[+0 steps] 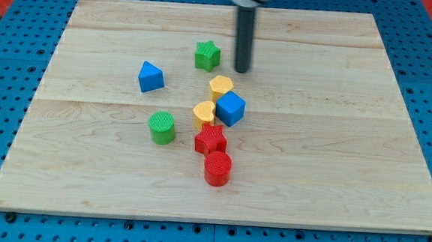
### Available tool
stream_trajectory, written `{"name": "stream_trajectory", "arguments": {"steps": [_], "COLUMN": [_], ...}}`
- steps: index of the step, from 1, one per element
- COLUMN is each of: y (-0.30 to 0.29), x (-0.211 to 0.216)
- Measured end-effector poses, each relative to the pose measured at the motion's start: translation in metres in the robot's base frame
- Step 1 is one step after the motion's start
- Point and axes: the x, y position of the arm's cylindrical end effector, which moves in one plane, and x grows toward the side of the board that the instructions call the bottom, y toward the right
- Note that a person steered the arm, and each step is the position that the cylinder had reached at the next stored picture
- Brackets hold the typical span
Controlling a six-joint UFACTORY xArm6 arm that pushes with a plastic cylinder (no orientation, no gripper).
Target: Push the blue cube slightly up
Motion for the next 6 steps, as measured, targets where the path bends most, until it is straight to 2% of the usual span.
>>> {"name": "stream_trajectory", "arguments": {"steps": [1,2,6], "y": [0.029,-0.011,-0.04], "x": [0.095,0.141,0.06]}}
